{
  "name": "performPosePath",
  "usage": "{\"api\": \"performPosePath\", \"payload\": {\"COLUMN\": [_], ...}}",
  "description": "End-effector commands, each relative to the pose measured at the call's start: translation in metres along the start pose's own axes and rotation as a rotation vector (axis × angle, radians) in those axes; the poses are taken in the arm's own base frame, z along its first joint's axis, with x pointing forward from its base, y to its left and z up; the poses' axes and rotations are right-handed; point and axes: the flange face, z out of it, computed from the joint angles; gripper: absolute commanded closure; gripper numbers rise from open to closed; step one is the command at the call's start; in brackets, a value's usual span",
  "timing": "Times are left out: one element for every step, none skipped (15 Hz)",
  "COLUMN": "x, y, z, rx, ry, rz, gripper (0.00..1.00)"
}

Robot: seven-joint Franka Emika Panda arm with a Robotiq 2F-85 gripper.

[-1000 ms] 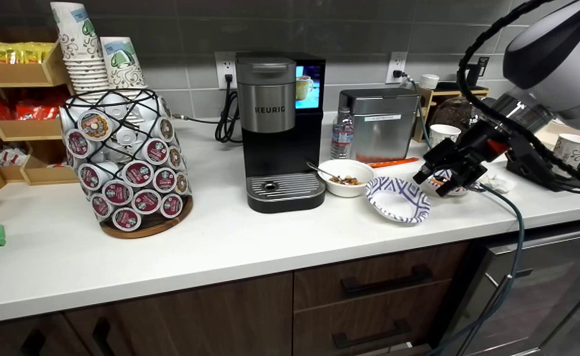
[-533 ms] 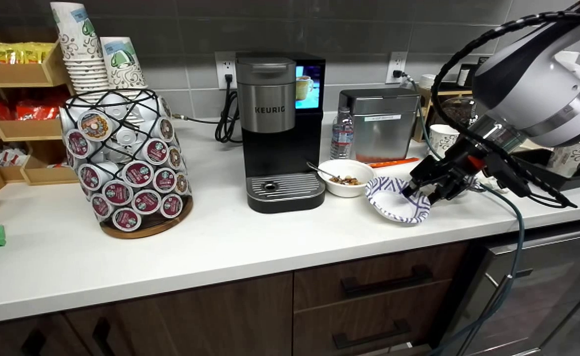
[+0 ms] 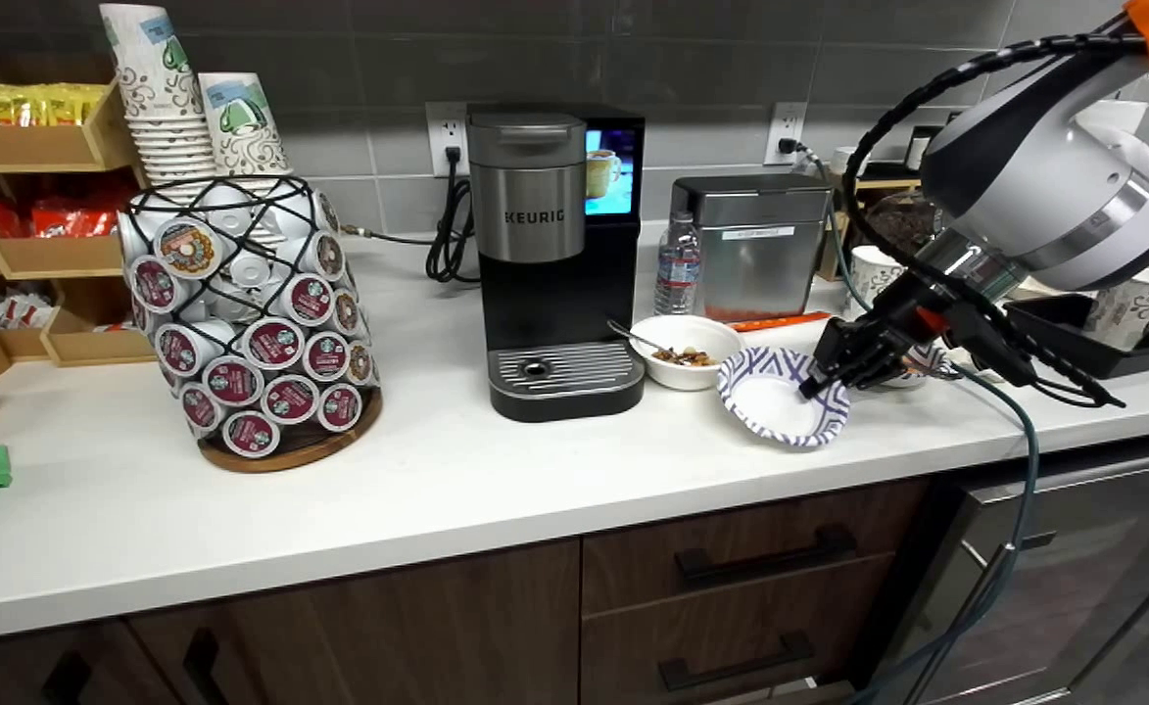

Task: Put the middle plate on the bin

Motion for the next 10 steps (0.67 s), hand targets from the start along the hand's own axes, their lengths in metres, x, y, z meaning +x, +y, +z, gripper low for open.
{"api": "performPosePath", "payload": {"x": [-0.002,-0.004,-0.008,-0.008,-0.009,-0.007,-0.003,0.008,0.016,0.023], "y": [0.004,0.003,0.002,-0.002,-0.005,-0.012,-0.019,-0.03,-0.039,-0.05], "z": [-0.02,-0.026,-0.037,-0.055,-0.068,-0.084,-0.102,-0.128,-0.148,-0.166], "rx": [-0.018,-0.019,-0.025,-0.014,-0.006,0.025,0.059,0.129,0.162,0.22], "ry": [-0.011,-0.034,-0.053,-0.063,-0.069,-0.064,-0.036,0.02,0.052,0.074], "rz": [-0.018,-0.032,-0.047,-0.081,-0.091,-0.095,-0.069,-0.031,-0.009,-0.029], "gripper": [1.0,1.0,1.0,1.0,1.0,1.0,1.0,1.0,1.0,1.0]}}
